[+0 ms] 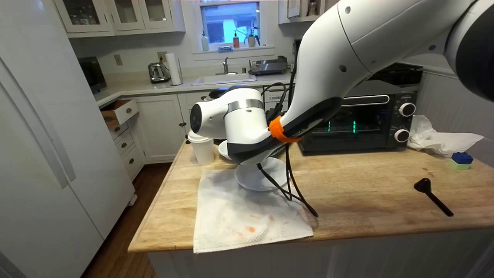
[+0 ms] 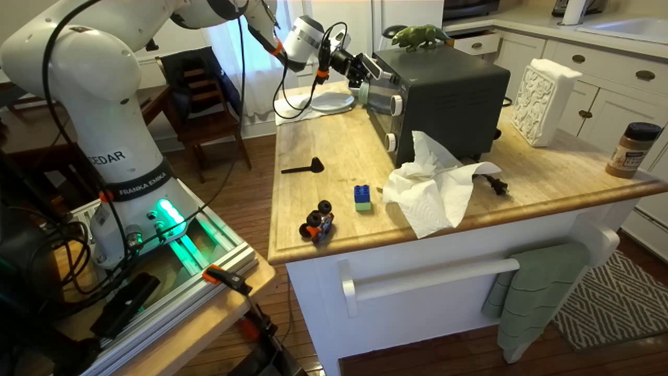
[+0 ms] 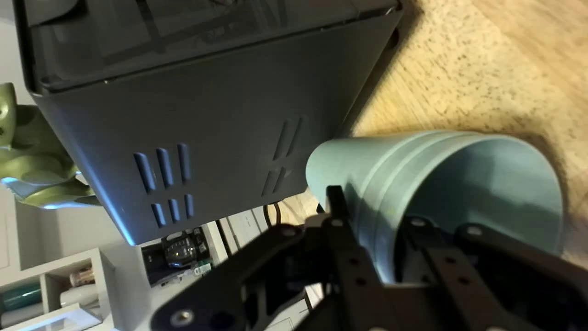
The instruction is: Pick up the cups and set them straight
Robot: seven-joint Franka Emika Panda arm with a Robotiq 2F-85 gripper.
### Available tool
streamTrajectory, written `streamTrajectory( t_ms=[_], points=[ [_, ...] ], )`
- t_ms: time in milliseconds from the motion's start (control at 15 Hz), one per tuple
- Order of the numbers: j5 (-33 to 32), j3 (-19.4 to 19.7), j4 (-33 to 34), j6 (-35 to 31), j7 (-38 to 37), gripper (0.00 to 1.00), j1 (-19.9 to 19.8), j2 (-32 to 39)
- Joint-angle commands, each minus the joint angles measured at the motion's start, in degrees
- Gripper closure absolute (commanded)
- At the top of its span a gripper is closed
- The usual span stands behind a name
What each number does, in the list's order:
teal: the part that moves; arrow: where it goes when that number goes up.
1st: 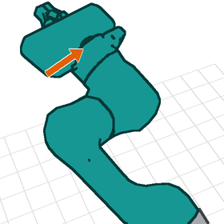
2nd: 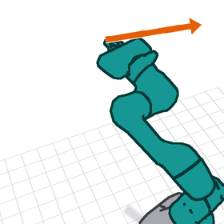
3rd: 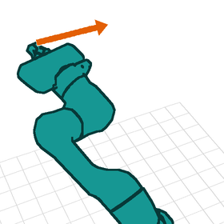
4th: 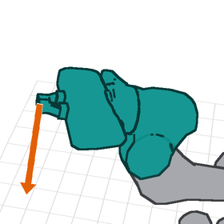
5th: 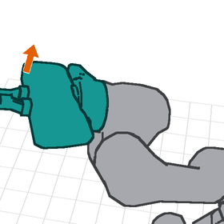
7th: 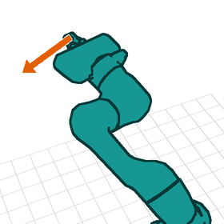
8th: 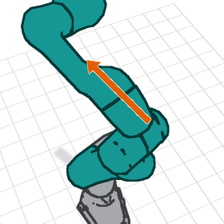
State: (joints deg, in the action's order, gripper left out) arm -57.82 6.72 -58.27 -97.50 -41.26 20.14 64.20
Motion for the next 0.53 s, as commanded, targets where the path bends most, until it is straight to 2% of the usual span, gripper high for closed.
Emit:
streamTrajectory(
  t_ms=[0, 467],
  points=[
    [-1.06, 0.46, 1.20, -1.79, 2.61, 1.00, -0.57, 0.22],
    [1.06, 0.08, -2.40, 0.32, 7.84, 0.98, -1.02, -6.18]
  ],
)
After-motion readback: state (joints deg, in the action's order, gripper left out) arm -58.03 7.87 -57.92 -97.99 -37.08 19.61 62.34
